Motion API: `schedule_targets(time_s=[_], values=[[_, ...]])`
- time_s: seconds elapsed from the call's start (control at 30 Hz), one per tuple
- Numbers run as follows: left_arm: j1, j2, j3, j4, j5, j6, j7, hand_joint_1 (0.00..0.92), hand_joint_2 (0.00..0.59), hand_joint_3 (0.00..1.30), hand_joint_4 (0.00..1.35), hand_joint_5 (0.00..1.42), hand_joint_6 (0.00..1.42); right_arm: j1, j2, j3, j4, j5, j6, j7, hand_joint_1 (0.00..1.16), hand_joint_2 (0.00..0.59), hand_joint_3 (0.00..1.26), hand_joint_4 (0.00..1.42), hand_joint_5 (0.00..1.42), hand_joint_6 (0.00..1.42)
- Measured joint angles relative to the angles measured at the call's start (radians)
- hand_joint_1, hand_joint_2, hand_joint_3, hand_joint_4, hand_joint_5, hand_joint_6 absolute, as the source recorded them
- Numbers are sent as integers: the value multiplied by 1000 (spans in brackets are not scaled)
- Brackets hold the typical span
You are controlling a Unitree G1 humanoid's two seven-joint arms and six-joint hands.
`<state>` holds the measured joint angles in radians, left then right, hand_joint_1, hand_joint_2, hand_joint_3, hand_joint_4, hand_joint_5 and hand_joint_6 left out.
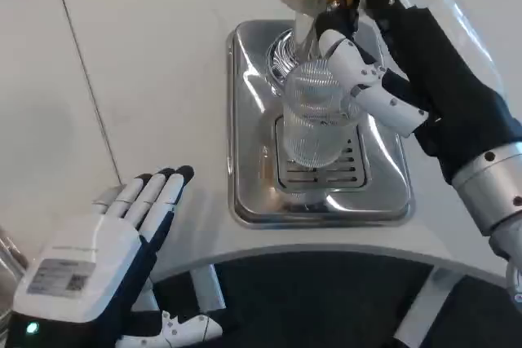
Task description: Grasp the cup under the faucet to collect the drink, then remove the cup.
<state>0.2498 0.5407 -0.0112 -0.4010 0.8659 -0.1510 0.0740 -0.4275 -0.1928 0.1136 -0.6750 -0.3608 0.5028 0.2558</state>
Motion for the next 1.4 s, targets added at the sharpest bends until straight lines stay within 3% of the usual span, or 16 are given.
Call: schedule_targets(time_s=[0.07,0.17,0.3,0.7,0.87,1.1,1.4], values=[[-1,0,0,0,0,0,0,126,65,0,0,42,96,-1,-10,6,-2,-3,2,3,320,567,0,0,0,0],[-6,0,0,0,0,0,0,122,64,0,0,42,96,-10,-22,13,-4,-11,14,6,137,524,0,0,0,0],[-10,0,0,2,-2,0,0,115,64,0,0,42,96,-31,-66,31,-4,-49,27,28,18,527,0,0,0,0],[-19,-2,-3,16,-2,-3,0,108,60,0,0,42,96,-72,-179,140,-4,-220,37,99,0,545,30,0,0,0],[-34,-9,-9,29,-2,-3,0,108,60,0,0,42,96,-101,-219,196,-1,-303,15,168,0,561,35,0,0,0],[-80,-24,-15,40,-2,-3,4,92,57,0,0,52,100,-117,-235,216,-5,-385,10,237,0,563,42,0,0,0],[-161,-79,-46,80,4,2,21,99,55,0,0,76,122,-105,-201,196,-25,-428,12,265,0,561,43,0,0,0]])
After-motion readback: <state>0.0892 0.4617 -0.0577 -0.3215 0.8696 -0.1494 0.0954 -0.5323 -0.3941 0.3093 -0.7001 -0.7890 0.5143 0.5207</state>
